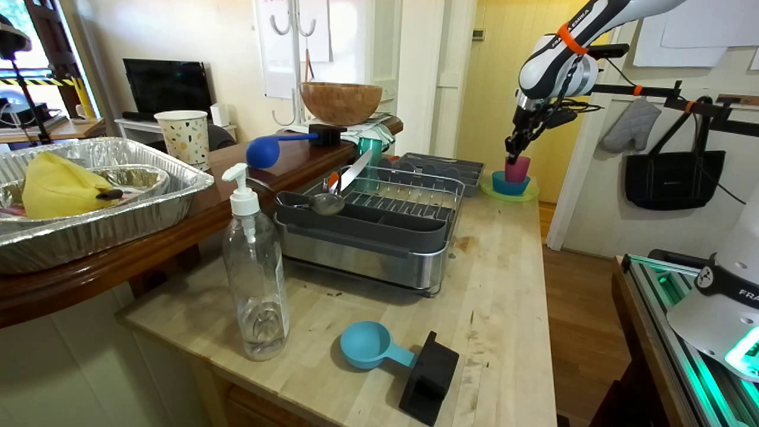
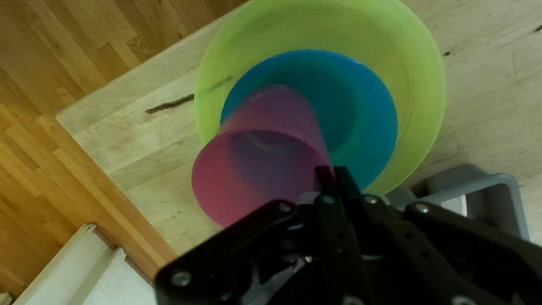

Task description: Put the cup on the table and put the bowl in the dishes tray

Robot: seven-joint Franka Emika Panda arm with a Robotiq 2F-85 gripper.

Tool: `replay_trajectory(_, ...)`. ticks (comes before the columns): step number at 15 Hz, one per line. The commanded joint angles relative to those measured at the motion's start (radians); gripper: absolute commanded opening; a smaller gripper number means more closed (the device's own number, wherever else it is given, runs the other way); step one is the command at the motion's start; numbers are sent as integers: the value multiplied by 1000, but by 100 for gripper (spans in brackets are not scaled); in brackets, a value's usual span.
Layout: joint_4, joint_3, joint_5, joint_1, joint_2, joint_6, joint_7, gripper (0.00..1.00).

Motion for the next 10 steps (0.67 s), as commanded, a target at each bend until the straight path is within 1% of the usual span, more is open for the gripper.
replay_trajectory(1,-38,3,-59,19,-87,-55,27,1)
replay_trajectory(3,-50,7,-96,34,-124,-74,40,1)
replay_trajectory(6,-74,16,-184,59,-190,-92,86,1)
replay_trajectory(8,-96,30,-236,74,-239,-114,99,1)
replay_trajectory(10,-120,50,-264,91,-280,-136,97,1)
